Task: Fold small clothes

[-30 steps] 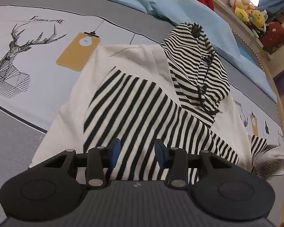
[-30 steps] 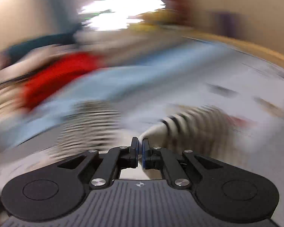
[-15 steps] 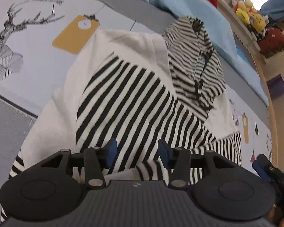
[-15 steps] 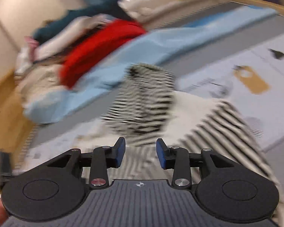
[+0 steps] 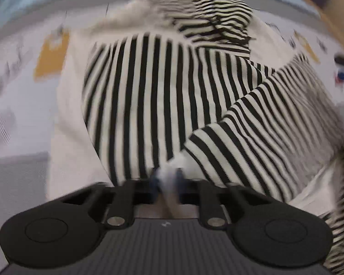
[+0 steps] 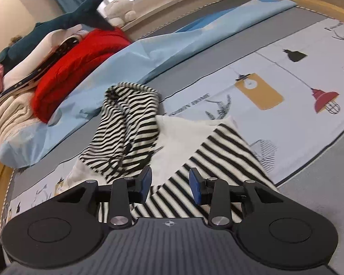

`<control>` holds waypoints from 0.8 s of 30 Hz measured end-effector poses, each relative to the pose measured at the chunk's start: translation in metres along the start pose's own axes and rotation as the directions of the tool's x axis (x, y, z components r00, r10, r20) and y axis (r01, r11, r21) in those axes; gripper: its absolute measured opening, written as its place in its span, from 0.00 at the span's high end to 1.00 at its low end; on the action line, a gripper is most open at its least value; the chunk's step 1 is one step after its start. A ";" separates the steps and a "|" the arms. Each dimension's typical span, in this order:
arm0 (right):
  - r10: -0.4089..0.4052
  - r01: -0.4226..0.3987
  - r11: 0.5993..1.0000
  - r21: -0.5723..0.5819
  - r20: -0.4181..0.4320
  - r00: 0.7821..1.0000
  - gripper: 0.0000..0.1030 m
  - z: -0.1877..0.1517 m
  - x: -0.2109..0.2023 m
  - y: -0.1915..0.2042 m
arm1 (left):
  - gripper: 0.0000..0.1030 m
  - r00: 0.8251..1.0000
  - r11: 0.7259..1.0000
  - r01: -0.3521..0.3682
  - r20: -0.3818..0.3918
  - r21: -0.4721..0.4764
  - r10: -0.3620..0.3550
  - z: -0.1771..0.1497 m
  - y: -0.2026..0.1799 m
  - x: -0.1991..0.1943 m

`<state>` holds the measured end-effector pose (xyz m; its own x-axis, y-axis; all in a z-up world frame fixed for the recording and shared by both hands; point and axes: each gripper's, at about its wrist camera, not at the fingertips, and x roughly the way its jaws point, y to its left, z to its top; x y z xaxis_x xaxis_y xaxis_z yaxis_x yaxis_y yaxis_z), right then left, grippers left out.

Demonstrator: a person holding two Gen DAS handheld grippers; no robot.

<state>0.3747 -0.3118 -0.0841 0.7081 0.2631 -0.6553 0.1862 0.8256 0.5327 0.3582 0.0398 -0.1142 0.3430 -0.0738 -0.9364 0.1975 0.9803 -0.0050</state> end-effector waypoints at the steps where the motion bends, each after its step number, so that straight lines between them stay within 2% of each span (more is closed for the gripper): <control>1: -0.012 0.012 1.000 0.007 0.002 1.000 0.63 0.001 0.000 -0.002 | 0.92 0.999 0.999 -0.017 0.031 0.033 0.016 0.002 -0.002 -0.006; 3: -0.037 0.037 0.999 0.025 0.007 0.999 0.63 0.001 0.002 -0.006 | 0.93 0.994 0.999 -0.009 0.106 0.032 0.006 0.007 0.002 -0.021; 6: -0.066 0.066 0.997 0.045 0.013 0.998 0.63 0.001 0.003 -0.010 | 0.93 0.981 0.999 0.010 0.195 -0.033 -0.003 0.016 0.013 -0.038; 9: -0.089 0.088 0.995 0.050 0.020 0.996 0.63 0.002 0.002 -0.013 | 0.93 0.953 0.990 -0.050 0.290 -0.133 0.087 0.022 0.030 -0.053; 12: -0.103 0.102 0.993 0.054 0.017 0.995 0.63 0.002 0.003 -0.015 | 0.93 0.943 0.951 -0.110 0.273 -0.288 0.192 0.023 0.055 -0.052; 14: -0.114 0.114 0.992 0.052 0.006 0.993 0.63 0.001 0.005 -0.016 | 0.90 0.949 0.924 -0.117 0.234 -0.363 0.212 0.023 0.069 -0.047; 16: -0.140 0.141 0.989 0.041 -0.018 0.990 0.63 -0.001 0.010 -0.016 | 0.75 0.956 0.916 -0.109 0.212 -0.387 0.204 0.024 0.077 -0.044; 18: -0.172 0.173 0.984 0.038 -0.049 0.984 0.63 -0.003 0.015 -0.018 | 0.68 0.957 0.914 -0.100 0.213 -0.394 0.196 0.023 0.079 -0.046; 21: -0.208 0.214 0.976 0.047 -0.102 0.973 0.63 -0.007 0.022 -0.024 | 0.68 0.966 0.913 -0.066 0.205 -0.402 0.160 0.022 0.077 -0.043; 24: -0.230 0.241 0.969 0.051 -0.156 0.960 0.63 -0.013 0.029 -0.029 | 0.68 0.974 0.902 -0.041 0.182 -0.430 0.132 0.021 0.080 -0.038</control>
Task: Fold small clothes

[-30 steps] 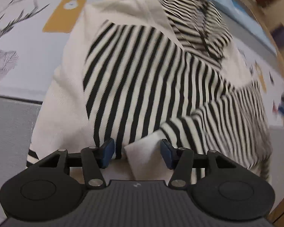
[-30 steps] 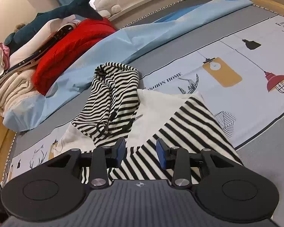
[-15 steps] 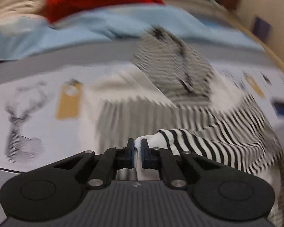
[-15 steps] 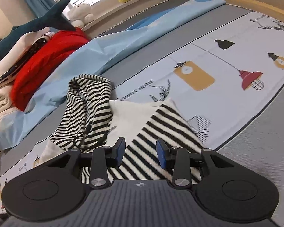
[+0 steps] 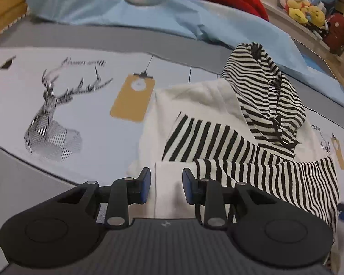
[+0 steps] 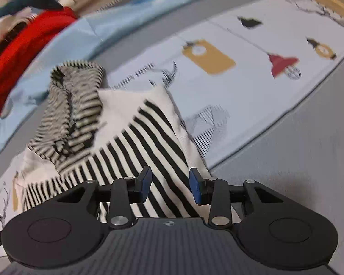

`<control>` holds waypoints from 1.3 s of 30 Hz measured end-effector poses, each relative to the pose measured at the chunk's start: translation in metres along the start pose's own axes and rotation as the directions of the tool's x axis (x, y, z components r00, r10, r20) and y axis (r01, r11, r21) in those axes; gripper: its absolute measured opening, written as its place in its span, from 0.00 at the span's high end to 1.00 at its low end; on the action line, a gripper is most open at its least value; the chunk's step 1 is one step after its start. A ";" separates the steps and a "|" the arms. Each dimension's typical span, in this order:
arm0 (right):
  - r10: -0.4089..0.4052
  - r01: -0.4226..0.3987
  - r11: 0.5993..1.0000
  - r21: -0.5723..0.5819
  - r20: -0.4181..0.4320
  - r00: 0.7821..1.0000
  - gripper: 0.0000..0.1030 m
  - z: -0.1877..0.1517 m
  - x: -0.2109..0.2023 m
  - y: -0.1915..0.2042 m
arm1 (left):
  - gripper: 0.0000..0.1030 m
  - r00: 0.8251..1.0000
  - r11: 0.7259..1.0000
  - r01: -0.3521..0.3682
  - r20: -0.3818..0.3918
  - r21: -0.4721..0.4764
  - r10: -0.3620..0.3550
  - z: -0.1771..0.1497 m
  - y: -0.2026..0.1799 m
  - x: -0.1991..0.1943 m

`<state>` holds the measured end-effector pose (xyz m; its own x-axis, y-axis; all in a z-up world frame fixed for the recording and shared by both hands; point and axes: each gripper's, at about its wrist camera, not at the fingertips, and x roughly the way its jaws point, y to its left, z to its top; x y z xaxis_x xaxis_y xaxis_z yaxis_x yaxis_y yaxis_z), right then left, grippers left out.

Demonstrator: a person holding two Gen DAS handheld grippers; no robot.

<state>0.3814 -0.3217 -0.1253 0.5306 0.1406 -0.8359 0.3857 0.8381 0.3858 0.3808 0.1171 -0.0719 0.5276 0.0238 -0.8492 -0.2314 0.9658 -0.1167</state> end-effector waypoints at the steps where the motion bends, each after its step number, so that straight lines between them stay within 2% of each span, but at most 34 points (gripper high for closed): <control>1: -0.013 0.013 1.000 0.001 -0.023 1.000 0.63 -0.002 0.004 -0.002 | 0.67 1.000 1.000 0.002 -0.004 -0.005 -0.002 0.000 0.000 0.001; 6: -0.092 0.093 0.996 0.005 -0.058 0.994 0.62 -0.005 0.013 -0.015 | 0.66 1.000 1.000 0.015 -0.007 -0.020 -0.015 0.000 -0.002 0.001; 8: -0.090 0.088 0.996 -0.024 -0.090 0.992 0.56 -0.006 0.019 -0.016 | 0.65 1.000 1.000 0.017 -0.008 -0.023 -0.017 0.000 -0.002 0.001; 10: -0.069 0.061 0.996 -0.064 -0.120 0.990 0.55 -0.009 0.025 -0.013 | 0.65 1.000 0.999 0.019 -0.009 -0.026 -0.019 0.000 -0.003 0.001; 13: -0.070 0.057 0.991 -0.122 -0.111 0.991 0.55 -0.010 0.023 -0.007 | 0.65 1.000 0.999 0.022 -0.011 -0.027 -0.023 0.000 -0.003 0.002; 15: -0.064 0.047 0.987 -0.156 -0.103 0.993 0.76 -0.011 0.022 -0.004 | 0.65 1.000 0.999 0.024 -0.013 -0.024 -0.024 0.000 -0.004 0.002; 16: -0.067 0.051 0.985 -0.166 -0.096 0.993 0.92 -0.010 0.022 -0.004 | 0.65 1.000 0.999 0.025 -0.014 -0.023 -0.026 0.000 -0.005 0.002; 20: -0.042 0.034 0.992 -0.122 -0.065 0.997 0.97 -0.001 0.015 -0.013 | 0.65 0.999 0.999 0.035 -0.017 -0.025 -0.035 0.000 -0.006 0.002; 22: -0.064 0.062 0.995 -0.082 -0.023 0.998 0.98 0.007 0.008 -0.022 | 0.65 0.999 0.999 0.044 -0.024 -0.022 -0.044 0.000 -0.006 0.003; 24: -0.086 0.086 0.995 -0.054 -0.004 0.996 0.98 0.014 0.005 -0.032 | 0.65 0.998 0.999 0.050 -0.035 -0.019 -0.051 -0.001 -0.006 0.004; 27: -0.064 0.059 0.995 -0.077 -0.061 0.996 0.96 0.015 0.013 -0.034 | 0.65 0.997 0.998 0.055 -0.059 -0.017 -0.056 -0.003 -0.005 0.008; 30: -0.085 0.081 0.994 -0.068 -0.045 0.995 0.88 0.014 0.009 -0.029 | 0.62 0.995 0.998 0.061 -0.081 -0.023 -0.062 -0.005 -0.004 0.011; 32: -0.047 0.046 0.997 -0.062 -0.016 0.999 0.77 0.015 0.002 -0.023 | 0.58 0.992 0.996 0.076 -0.100 -0.037 -0.079 -0.006 -0.002 0.015; 35: 0.005 -0.004 0.996 -0.084 0.011 1.000 0.71 0.014 -0.006 -0.015 | 0.58 0.982 0.989 0.109 -0.145 -0.100 -0.123 -0.009 0.004 0.025; 37: 0.064 -0.067 0.993 -0.093 -0.030 0.997 0.69 0.011 -0.001 -0.008 | 0.58 0.972 0.981 0.129 -0.179 -0.146 -0.154 -0.012 0.008 0.033; 39: 0.120 -0.131 0.987 -0.092 -0.121 0.985 0.63 0.005 0.009 -0.002 | 0.58 0.959 0.971 0.152 -0.211 -0.183 -0.190 -0.016 0.010 0.041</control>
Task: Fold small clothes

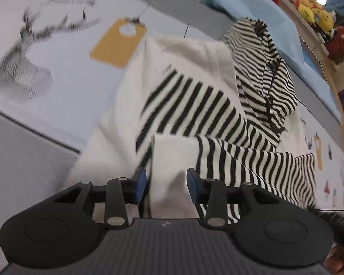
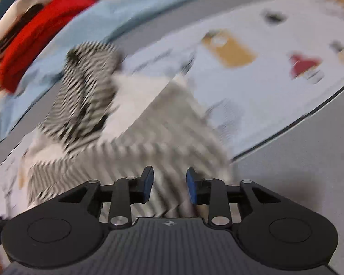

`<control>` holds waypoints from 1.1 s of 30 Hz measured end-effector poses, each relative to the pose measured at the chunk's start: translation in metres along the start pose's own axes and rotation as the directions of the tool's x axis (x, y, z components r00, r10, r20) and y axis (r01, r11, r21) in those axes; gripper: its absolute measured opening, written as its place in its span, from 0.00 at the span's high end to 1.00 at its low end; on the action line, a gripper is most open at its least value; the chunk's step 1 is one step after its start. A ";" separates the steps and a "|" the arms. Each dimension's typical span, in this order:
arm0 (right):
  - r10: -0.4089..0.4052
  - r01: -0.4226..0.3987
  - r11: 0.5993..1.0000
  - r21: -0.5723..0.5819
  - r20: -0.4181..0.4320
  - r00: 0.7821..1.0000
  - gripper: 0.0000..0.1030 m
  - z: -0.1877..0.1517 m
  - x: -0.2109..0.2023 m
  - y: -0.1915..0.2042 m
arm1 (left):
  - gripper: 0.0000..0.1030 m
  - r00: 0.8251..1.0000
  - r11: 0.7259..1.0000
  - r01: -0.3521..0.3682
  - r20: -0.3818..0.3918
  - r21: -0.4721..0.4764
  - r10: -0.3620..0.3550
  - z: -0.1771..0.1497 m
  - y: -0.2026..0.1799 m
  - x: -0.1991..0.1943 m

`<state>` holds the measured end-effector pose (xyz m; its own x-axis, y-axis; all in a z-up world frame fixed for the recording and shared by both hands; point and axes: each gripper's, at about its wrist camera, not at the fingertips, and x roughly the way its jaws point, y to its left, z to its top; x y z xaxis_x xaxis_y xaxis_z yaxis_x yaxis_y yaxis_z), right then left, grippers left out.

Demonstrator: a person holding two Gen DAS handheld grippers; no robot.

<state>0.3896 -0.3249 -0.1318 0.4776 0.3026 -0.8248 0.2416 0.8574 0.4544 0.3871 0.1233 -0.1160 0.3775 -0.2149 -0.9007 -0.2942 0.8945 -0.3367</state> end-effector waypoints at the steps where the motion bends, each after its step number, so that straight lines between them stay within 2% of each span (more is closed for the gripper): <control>1: 0.018 -0.019 1.000 -0.009 -0.050 0.999 0.59 -0.003 0.007 0.002 | 0.58 1.000 1.000 0.013 -0.014 -0.008 -0.013 -0.001 0.000 0.003; 3: 0.011 -0.018 0.998 -0.055 -0.137 0.990 0.57 -0.014 0.021 0.008 | 0.58 1.000 1.000 0.010 -0.028 -0.004 -0.010 -0.003 0.000 0.008; 6: -0.017 -0.005 0.987 -0.158 -0.138 0.990 0.52 -0.021 0.023 0.023 | 0.58 0.999 0.999 -0.030 -0.038 0.031 0.032 -0.005 -0.004 0.013; 9: 0.014 -0.037 0.988 -0.150 -0.153 0.988 0.50 -0.021 0.022 0.026 | 0.59 0.998 0.997 -0.050 -0.031 0.067 0.053 -0.008 -0.009 0.014; 10: 0.013 -0.036 0.988 -0.152 -0.152 0.988 0.50 -0.020 0.022 0.027 | 0.66 0.998 0.996 -0.049 -0.030 0.081 0.052 -0.010 -0.012 0.014; 12: 0.019 -0.041 0.988 -0.146 -0.147 0.989 0.50 -0.020 0.021 0.027 | 0.98 0.998 0.990 -0.066 0.014 0.125 0.065 -0.011 -0.019 0.008; 14: 0.030 -0.046 0.992 -0.121 -0.125 0.992 0.50 -0.020 0.017 0.025 | 0.98 0.989 0.983 -0.085 0.130 0.165 0.064 -0.009 -0.030 -0.016; 15: 0.040 -0.051 0.993 -0.108 -0.103 0.994 0.50 -0.019 0.017 0.025 | 0.97 0.982 0.982 -0.063 0.184 0.177 0.030 -0.007 -0.034 -0.032; 16: 0.055 -0.063 0.993 -0.100 -0.075 0.996 0.50 -0.017 0.011 0.026 | 0.97 0.976 0.984 -0.046 0.216 0.173 0.008 -0.006 -0.036 -0.042; 17: 0.066 -0.071 0.992 -0.100 -0.052 0.996 0.51 -0.017 0.007 0.027 | 0.97 0.972 0.986 -0.055 0.233 0.157 0.017 -0.004 -0.035 -0.048; 19: 0.081 -0.083 0.990 -0.111 -0.023 0.996 0.51 -0.016 0.002 0.031 | 0.97 0.974 0.987 -0.126 0.202 0.100 0.103 -0.004 -0.026 -0.040; 20: 0.080 -0.082 0.990 -0.114 -0.024 0.997 0.51 -0.016 0.003 0.031 | 0.96 0.980 0.987 -0.151 0.141 0.058 0.142 -0.004 -0.017 -0.027; 22: 0.043 -0.050 0.992 -0.114 -0.063 0.997 0.51 -0.019 0.011 0.030 | 0.93 0.987 0.988 -0.151 0.057 0.037 0.149 -0.004 -0.009 -0.011; 24: -0.031 0.020 0.994 -0.106 -0.106 0.994 0.51 -0.023 0.022 0.025 | 0.89 0.978 0.978 -0.192 0.100 0.077 0.184 -0.006 -0.017 -0.015; 25: -0.042 0.030 0.994 -0.106 -0.108 0.993 0.51 -0.024 0.024 0.022 | 0.81 0.974 0.976 -0.193 0.141 0.100 0.178 -0.007 -0.023 -0.022; 26: -0.042 0.030 0.994 -0.106 -0.105 0.994 0.51 -0.024 0.025 0.023 | 0.77 0.973 0.976 -0.176 0.176 0.128 0.153 -0.008 -0.029 -0.028; 27: -0.046 0.036 0.994 -0.103 -0.102 0.994 0.51 -0.023 0.023 0.024 | 0.72 0.973 0.976 -0.156 0.193 0.151 0.126 -0.007 -0.034 -0.031; 28: -0.055 0.046 0.994 -0.102 -0.092 0.994 0.51 -0.023 0.021 0.025 | 0.71 0.977 0.977 -0.132 0.186 0.167 0.100 -0.009 -0.037 -0.030; 29: -0.067 0.058 0.993 -0.104 -0.082 0.994 0.51 -0.023 0.020 0.026 | 0.71 0.985 0.980 -0.108 0.153 0.169 0.082 -0.010 -0.038 -0.024; 31: -0.079 0.070 0.991 -0.110 -0.073 0.994 0.51 -0.025 0.019 0.025 | 0.71 0.997 0.986 -0.072 0.041 0.152 0.067 -0.013 -0.033 -0.005; 32: -0.079 0.070 0.991 -0.111 -0.076 0.994 0.51 -0.025 0.019 0.024 | 0.71 0.997 0.986 -0.074 -0.016 0.147 0.077 -0.016 -0.029 0.006; 33: -0.080 0.071 0.991 -0.115 -0.077 0.994 0.51 -0.025 0.020 0.024 | 0.72 0.995 0.985 -0.084 -0.035 0.154 0.090 -0.017 -0.027 0.013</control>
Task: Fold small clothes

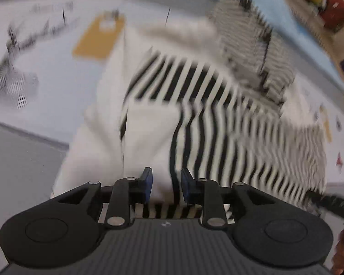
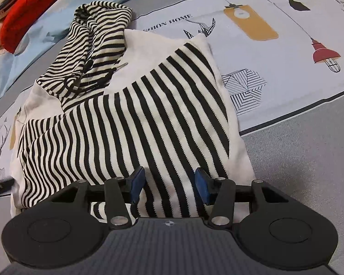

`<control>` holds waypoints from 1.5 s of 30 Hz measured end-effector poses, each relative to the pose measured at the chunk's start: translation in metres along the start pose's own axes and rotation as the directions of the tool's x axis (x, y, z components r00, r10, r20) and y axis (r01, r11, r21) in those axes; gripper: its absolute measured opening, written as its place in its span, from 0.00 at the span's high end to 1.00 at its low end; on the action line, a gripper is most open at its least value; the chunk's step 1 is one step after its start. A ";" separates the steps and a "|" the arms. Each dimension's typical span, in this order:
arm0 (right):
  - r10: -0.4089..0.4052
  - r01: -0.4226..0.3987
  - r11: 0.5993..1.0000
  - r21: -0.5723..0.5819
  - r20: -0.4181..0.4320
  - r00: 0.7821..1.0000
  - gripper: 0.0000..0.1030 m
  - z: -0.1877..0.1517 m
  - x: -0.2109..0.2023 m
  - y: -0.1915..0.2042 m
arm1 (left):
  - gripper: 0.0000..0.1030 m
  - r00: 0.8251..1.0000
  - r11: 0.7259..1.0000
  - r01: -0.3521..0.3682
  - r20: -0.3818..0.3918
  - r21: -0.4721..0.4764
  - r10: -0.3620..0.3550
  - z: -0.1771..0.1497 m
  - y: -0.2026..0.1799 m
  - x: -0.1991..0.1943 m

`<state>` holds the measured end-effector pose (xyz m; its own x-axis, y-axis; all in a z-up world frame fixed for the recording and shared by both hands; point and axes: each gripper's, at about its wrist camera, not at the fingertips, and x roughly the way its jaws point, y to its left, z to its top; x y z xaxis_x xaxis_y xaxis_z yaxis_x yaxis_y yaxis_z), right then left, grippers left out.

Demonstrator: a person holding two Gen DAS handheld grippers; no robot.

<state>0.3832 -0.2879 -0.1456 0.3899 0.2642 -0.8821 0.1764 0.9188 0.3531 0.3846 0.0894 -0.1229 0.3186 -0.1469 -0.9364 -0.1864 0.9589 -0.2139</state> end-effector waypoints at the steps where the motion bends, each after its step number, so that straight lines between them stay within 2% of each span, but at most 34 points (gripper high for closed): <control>1: 0.000 0.000 1.000 -0.003 0.000 1.000 0.51 0.000 0.000 0.000 | 0.71 1.000 1.000 -0.012 0.003 0.013 0.011 -0.001 0.000 0.002; 3: 0.002 -0.002 1.000 0.007 0.002 1.000 0.51 0.001 0.000 -0.001 | 0.70 0.999 0.999 -0.023 0.038 0.025 0.022 0.001 -0.003 -0.007; 6: 0.004 -0.005 1.000 0.026 0.022 1.000 0.51 0.004 -0.002 0.000 | 0.54 0.993 0.999 -0.003 0.116 0.036 -0.001 0.004 -0.011 -0.022; 10: 0.001 -0.002 1.000 0.011 0.088 0.996 0.51 0.005 -0.014 0.006 | 0.52 0.980 0.999 -0.005 0.197 0.039 -0.003 0.004 -0.023 -0.029; 13: 0.012 -0.009 1.000 -0.024 0.133 0.991 0.51 0.007 -0.022 0.016 | 0.52 0.958 0.999 -0.009 0.286 0.047 -0.005 0.008 -0.032 -0.036; 17: 0.046 -0.041 0.999 -0.032 0.181 0.982 0.51 0.011 -0.033 0.023 | 0.52 0.920 0.998 -0.024 0.393 0.057 0.000 0.008 -0.039 -0.047; 21: 0.056 -0.054 0.998 -0.016 0.229 0.972 0.51 0.015 -0.045 0.021 | 0.50 0.900 0.998 -0.033 0.437 0.062 0.003 0.012 -0.040 -0.053; 26: 0.025 -0.067 0.991 0.116 0.332 0.943 0.54 0.023 -0.067 -0.009 | 0.49 0.877 0.997 -0.049 0.481 0.066 0.011 0.016 -0.042 -0.066; 29: -0.055 -0.061 0.964 0.257 0.421 0.906 0.59 0.027 -0.086 -0.041 | 0.52 0.877 0.994 -0.045 0.480 0.097 -0.007 0.027 -0.052 -0.062; 30: -0.079 -0.061 0.953 0.298 0.437 0.896 0.60 0.026 -0.090 -0.051 | 0.59 0.879 0.993 -0.040 0.477 0.110 -0.018 0.035 -0.057 -0.059; 31: -0.105 -0.065 0.936 0.346 0.451 0.886 0.61 0.027 -0.094 -0.063 | 0.70 0.881 0.992 -0.026 0.471 0.126 -0.037 0.047 -0.063 -0.055; 33: -0.140 -0.077 0.903 0.422 0.461 0.876 0.64 0.027 -0.100 -0.084 | 0.78 0.879 0.988 0.003 0.471 0.152 -0.075 0.073 -0.077 -0.046; 35: -0.161 -0.090 0.875 0.475 0.462 0.872 0.64 0.027 -0.102 -0.100 | 0.78 0.871 0.983 0.010 0.481 0.183 -0.098 0.104 -0.094 -0.035; 41: -0.140 -0.131 0.842 0.524 0.446 0.884 0.64 0.029 -0.096 -0.119 | 0.78 0.843 0.960 -0.017 0.520 0.279 -0.137 0.203 -0.153 0.015; 44: -0.136 -0.132 0.834 0.536 0.431 0.892 0.64 0.029 -0.088 -0.117 | 0.67 0.846 0.964 -0.006 0.515 0.266 -0.137 0.252 -0.172 0.049; 45: -0.133 -0.132 0.834 0.536 0.427 0.895 0.64 0.028 -0.089 -0.115 | 0.56 0.850 0.967 -0.014 0.512 0.256 -0.123 0.265 -0.178 0.060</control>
<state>0.3538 -0.4252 -0.0988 0.7109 -0.0109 -0.7032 0.5804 0.5737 0.5779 0.6835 -0.0259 -0.0672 0.7694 -0.1189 -0.6277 0.0534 0.9911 -0.1224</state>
